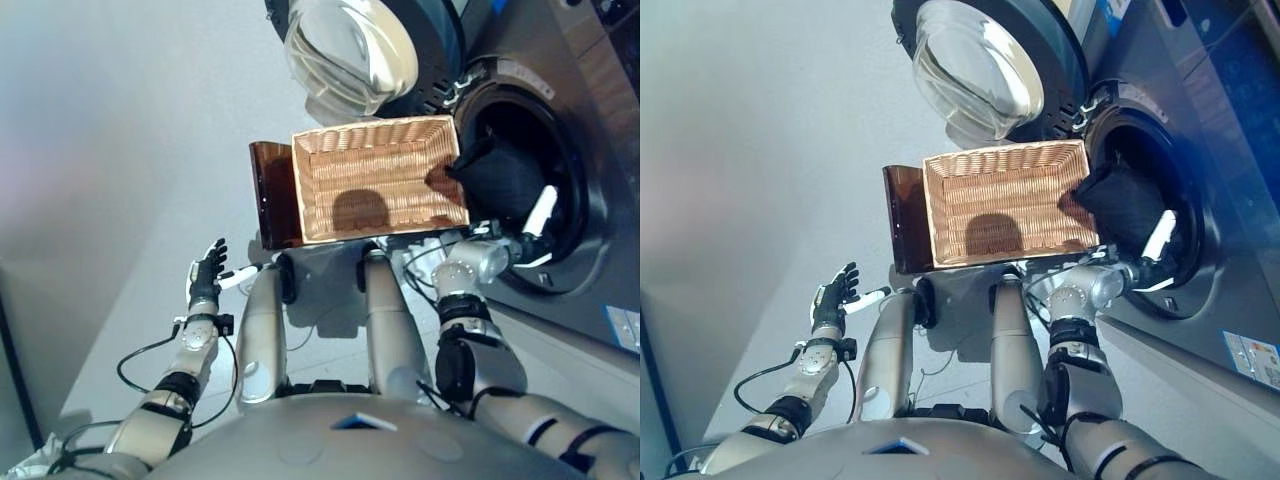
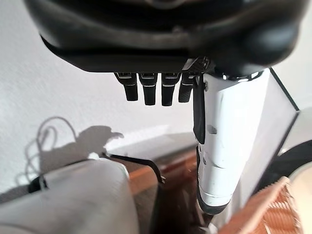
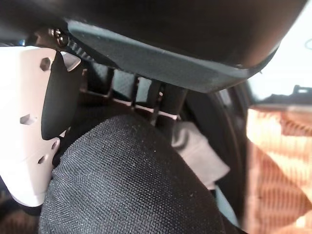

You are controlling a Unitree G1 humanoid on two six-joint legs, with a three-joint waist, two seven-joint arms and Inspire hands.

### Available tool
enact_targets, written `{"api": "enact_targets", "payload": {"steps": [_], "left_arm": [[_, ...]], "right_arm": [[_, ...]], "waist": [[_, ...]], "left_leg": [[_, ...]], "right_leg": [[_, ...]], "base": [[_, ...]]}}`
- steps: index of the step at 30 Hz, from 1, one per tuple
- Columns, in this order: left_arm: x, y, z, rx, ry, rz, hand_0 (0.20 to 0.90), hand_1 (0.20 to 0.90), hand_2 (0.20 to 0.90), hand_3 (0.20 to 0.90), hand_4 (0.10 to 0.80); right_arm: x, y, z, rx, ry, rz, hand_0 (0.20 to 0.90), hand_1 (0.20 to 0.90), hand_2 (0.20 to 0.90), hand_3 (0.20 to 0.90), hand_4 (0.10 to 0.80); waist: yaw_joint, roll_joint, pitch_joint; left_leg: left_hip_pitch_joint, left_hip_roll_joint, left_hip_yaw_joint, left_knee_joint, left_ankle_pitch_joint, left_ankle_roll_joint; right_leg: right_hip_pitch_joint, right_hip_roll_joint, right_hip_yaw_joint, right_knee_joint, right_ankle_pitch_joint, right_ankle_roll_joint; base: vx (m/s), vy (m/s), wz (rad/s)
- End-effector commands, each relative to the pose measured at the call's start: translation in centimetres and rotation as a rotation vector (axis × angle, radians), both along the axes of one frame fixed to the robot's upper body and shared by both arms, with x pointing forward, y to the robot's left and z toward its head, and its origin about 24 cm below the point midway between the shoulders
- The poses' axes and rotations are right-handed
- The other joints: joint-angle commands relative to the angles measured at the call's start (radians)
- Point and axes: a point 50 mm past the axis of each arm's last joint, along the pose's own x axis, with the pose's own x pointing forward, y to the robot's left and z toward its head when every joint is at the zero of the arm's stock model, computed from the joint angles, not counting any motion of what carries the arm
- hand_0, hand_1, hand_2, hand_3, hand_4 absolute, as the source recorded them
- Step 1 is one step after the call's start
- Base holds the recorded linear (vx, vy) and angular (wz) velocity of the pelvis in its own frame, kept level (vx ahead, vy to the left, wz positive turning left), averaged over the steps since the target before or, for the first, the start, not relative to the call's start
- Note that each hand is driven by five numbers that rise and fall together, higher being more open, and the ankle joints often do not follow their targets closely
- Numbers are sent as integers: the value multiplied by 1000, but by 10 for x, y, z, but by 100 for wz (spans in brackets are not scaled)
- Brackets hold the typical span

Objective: Pick up the clothes and place them into the washing machine

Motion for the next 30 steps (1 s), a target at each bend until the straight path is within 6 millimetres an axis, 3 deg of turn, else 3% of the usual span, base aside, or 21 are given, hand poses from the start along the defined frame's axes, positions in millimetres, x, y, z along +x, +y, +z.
{"api": "enact_targets", "payload": {"steps": [1, 7, 9, 10, 11, 12, 15, 16, 17, 18, 24, 28, 29, 30], "left_arm": [[5, 14, 11, 55, -83, 11, 900, 900, 900, 900, 800], [6, 14, 15, 46, -105, -6, 900, 900, 900, 900, 800], [7, 16, 18, 42, -122, -7, 900, 900, 900, 900, 800], [7, 16, 18, 39, -123, -6, 900, 900, 900, 900, 800], [8, 18, 19, 36, -128, 2, 900, 900, 900, 900, 800], [9, 19, 21, 32, -140, 8, 900, 900, 900, 900, 800], [9, 21, 23, 28, -146, 18, 900, 900, 900, 900, 800], [9, 20, 22, 23, -145, 19, 900, 900, 900, 900, 800], [8, 21, 21, 25, -137, 20, 900, 900, 900, 900, 800], [7, 20, 20, 22, -129, 24, 900, 900, 900, 900, 800], [8, 19, 19, 14, -125, 21, 900, 900, 900, 900, 800], [11, 24, 19, 14, -120, 49, 900, 900, 900, 900, 800], [11, 24, 19, 14, -121, 50, 900, 900, 900, 900, 800], [9, 22, 16, 7, -99, 53, 900, 900, 900, 900, 800]], "right_arm": [[-8, -80, 100, -348, -170, -225, 200, 200, 200, 200, 300], [-14, -123, 183, -528, -184, -277, 200, 200, 200, 200, 300], [-18, -128, 215, -616, -214, -290, 200, 200, 200, 200, 300], [-17, -128, 217, -618, -215, -289, 200, 200, 200, 200, 300], [-23, -129, 239, -683, -254, -301, 200, 200, 200, 200, 300], [-26, -129, 252, -726, -264, -309, 200, 200, 200, 200, 300], [-31, -130, 268, -761, -307, -316, 200, 200, 200, 200, 300], [-29, -129, 266, -763, -311, -301, 200, 200, 200, 200, 300], [-27, -130, 263, -772, -289, -282, 384, 384, 384, 384, 431], [-25, -129, 256, -760, -278, -270, 900, 900, 900, 900, 800], [-15, -131, 222, -674, -254, -194, 900, 900, 900, 900, 800], [-2, -122, 182, -610, -185, -101, 900, 900, 900, 900, 800], [-2, -123, 182, -610, -187, -99, 900, 900, 900, 900, 800], [5, -117, 159, -556, -143, -48, 900, 900, 900, 900, 800]], "waist": [[23, 37, -73], [57, 89, -102], [61, 99, -101], [65, 102, -106], [61, 104, -103], [67, 108, -110], [65, 109, -106], [66, 108, -106], [65, 106, -106], [63, 104, -106], [60, 93, -109], [62, 78, -111], [61, 78, -110], [63, 72, -110]], "left_leg": [[34, -61, 71, 80, -147, 110], [49, -79, 86, 16, -122, 100], [51, -79, 100, -17, -78, 92], [63, -84, 90, -21, -98, 90], [63, -83, 104, -43, -62, 83], [81, -89, 93, -54, -80, 76], [82, -86, 104, -72, -48, 69], [80, -85, 104, -76, -40, 66], [82, -84, 100, -76, -41, 64], [85, -83, 100, -83, -33, 62], [106, -86, 92, -119, -19, 60], [121, -90, 87, -155, 1, 56], [123, -90, 87, -158, 2, 56], [135, -94, 86, -179, 11, 56]], "right_leg": [[54, 1, -27, -131, 5, -22], [46, -24, -10, -151, 11, -22], [43, -36, -12, -170, 40, -25], [51, -35, -8, -165, 19, -22], [53, -42, -12, -181, 42, -26], [64, -43, -11, -174, 17, -24], [68, -47, -19, -183, 37, -28], [71, -49, -22, -187, 40, -29], [74, -49, -25, -184, 36, -30], [77, -48, -27, -188, 41, -31], [107, -47, -31, -221, 55, -31], [126, -52, -39, -245, 72, -31], [128, -53, -38, -247, 73, -31], [144, -57, -41, -267, 82, -30]], "base": [[32, 21, -3], [30, 11, -1], [-30, -12, 18], [-76, -44, 15], [122, -11, 5], [-64, -60, 6], [-19, -48, -3], [11, -49, -5], [7, -60, -1], [11, -37, 2], [10, -22, 3], [0, 0, 0], [-7, 18, 7], [4, 16, 9]]}}
